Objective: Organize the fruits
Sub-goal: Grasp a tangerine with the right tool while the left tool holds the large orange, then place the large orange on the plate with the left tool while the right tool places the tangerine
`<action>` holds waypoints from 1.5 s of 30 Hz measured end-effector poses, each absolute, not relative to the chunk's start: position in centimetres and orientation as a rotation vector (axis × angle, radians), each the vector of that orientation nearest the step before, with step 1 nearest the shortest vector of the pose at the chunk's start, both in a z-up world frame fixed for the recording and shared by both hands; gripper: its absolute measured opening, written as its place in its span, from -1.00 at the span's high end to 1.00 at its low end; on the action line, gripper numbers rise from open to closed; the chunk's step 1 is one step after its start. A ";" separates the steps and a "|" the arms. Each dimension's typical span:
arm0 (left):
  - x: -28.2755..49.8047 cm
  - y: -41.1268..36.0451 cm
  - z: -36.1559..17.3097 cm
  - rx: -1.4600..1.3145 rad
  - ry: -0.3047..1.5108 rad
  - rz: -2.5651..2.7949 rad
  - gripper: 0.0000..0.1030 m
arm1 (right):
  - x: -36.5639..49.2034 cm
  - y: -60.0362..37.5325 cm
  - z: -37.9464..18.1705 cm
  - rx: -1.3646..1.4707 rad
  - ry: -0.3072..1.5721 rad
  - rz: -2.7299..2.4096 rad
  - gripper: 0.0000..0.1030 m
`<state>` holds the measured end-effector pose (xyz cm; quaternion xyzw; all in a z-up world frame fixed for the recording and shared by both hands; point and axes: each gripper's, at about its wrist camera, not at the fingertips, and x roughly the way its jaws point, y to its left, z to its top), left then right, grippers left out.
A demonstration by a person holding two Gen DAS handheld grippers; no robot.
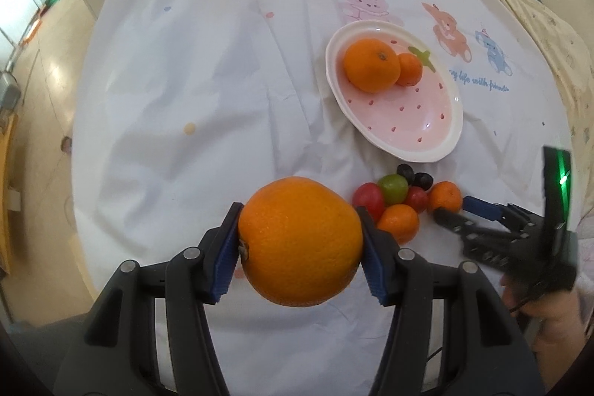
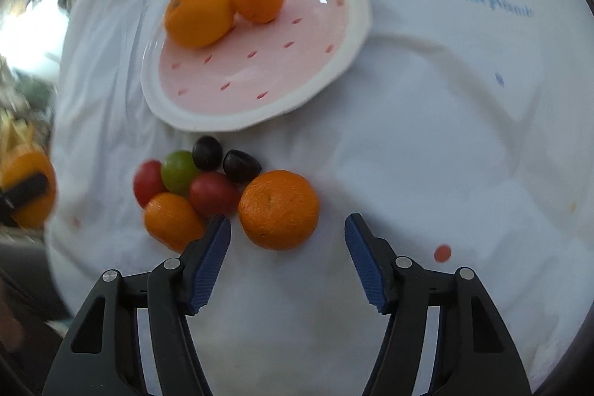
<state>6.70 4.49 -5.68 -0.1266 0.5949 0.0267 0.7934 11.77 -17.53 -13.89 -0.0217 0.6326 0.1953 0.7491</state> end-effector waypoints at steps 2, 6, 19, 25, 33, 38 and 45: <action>6.8 4.6 -5.9 -0.282 1.286 0.057 -0.04 | 11.4 -16.6 -14.0 -0.127 1.357 0.429 -0.28; 7.1 4.7 -6.1 -0.306 1.293 0.050 -0.04 | 11.3 -15.9 -14.1 -0.167 1.336 0.437 0.06; 7.4 4.1 -6.5 -0.272 1.289 0.059 -0.04 | 11.5 -17.6 -12.8 -0.087 1.340 0.466 0.09; 7.3 3.9 -7.2 -0.239 1.296 0.084 -0.04 | 11.8 -19.4 -11.3 -0.023 1.326 0.469 0.09; 6.9 3.9 -7.1 -0.203 1.262 0.102 -0.04 | 11.8 -22.4 -8.8 0.092 1.277 0.449 0.09; 7.1 4.3 -5.4 -0.198 1.232 0.106 -0.04 | 12.4 -24.0 -6.6 0.166 1.205 0.432 0.09; 9.5 4.1 -3.0 -0.170 1.184 0.098 -0.04 | 14.5 -23.3 -4.0 0.179 1.098 0.470 0.09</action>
